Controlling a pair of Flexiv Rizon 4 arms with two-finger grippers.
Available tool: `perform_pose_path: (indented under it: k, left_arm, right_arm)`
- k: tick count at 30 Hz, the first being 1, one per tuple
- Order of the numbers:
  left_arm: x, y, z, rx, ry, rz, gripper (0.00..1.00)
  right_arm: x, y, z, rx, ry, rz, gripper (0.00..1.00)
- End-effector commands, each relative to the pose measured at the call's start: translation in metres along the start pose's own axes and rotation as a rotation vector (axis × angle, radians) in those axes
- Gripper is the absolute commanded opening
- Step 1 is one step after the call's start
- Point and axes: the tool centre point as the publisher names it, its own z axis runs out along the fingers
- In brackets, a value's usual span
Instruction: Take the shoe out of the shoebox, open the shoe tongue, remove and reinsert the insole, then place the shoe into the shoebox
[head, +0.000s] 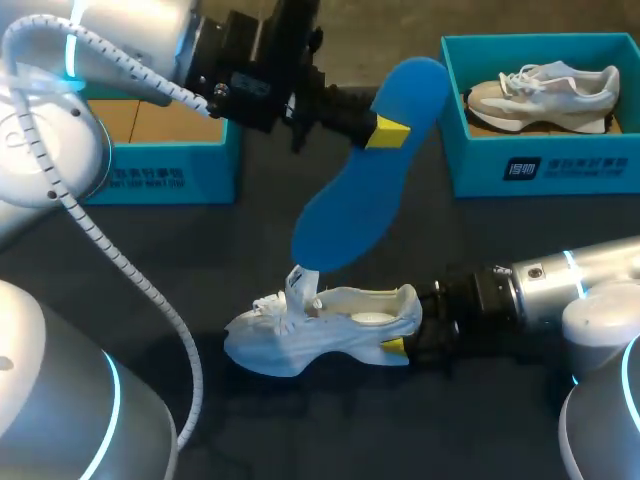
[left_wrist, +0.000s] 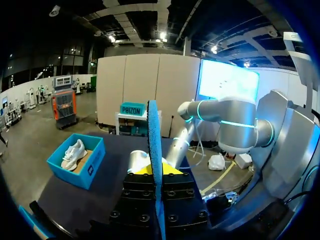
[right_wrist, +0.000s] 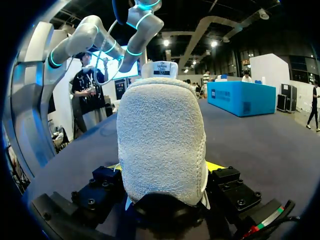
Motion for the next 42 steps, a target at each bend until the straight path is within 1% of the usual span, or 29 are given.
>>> perform_pose_path:
  k: [1, 8, 13, 17, 19, 25, 32, 37, 42]
  left_arm:
    - [0.01, 0.001, -0.012, 0.056, -0.009, 0.006, 0.0]
    - [0.014, -0.002, -0.033, 0.157, -0.02, -0.045, 0.0]
    - [0.012, -0.008, -0.044, 0.199, -0.007, -0.085, 0.0]
    - [0.014, -0.013, -0.054, 0.213, -0.005, -0.088, 0.0]
    - [0.013, -0.016, -0.056, 0.218, 0.012, -0.098, 0.0]
    - [0.009, -0.023, -0.064, 0.221, 0.012, -0.135, 0.0]
    - [0.013, -0.028, -0.076, 0.26, 0.049, -0.17, 0.0]
    - [0.016, -0.032, -0.081, 0.282, 0.066, -0.177, 0.0]
    - [0.017, -0.034, -0.083, 0.304, 0.053, -0.187, 0.0]
  right_arm:
    - [0.0, 0.0, 0.001, 0.002, -0.002, 0.001, 0.0]
    - [0.0, 0.0, 0.001, 0.002, -0.002, 0.001, 0.0]
    - [0.0, 0.0, 0.001, 0.002, -0.002, 0.001, 0.0]
    - [0.0, 0.0, 0.001, 0.002, -0.002, 0.001, 0.0]
    - [0.0, 0.0, 0.001, 0.002, -0.002, 0.001, 0.0]
    - [0.0, 0.0, 0.001, 0.002, -0.002, 0.001, 0.0]
    - [0.0, 0.0, 0.001, 0.002, -0.002, 0.001, 0.0]
    - [0.0, 0.0, 0.001, 0.002, -0.002, 0.001, 0.0]
    - [0.0, 0.0, 0.001, 0.002, -0.002, 0.001, 0.0]
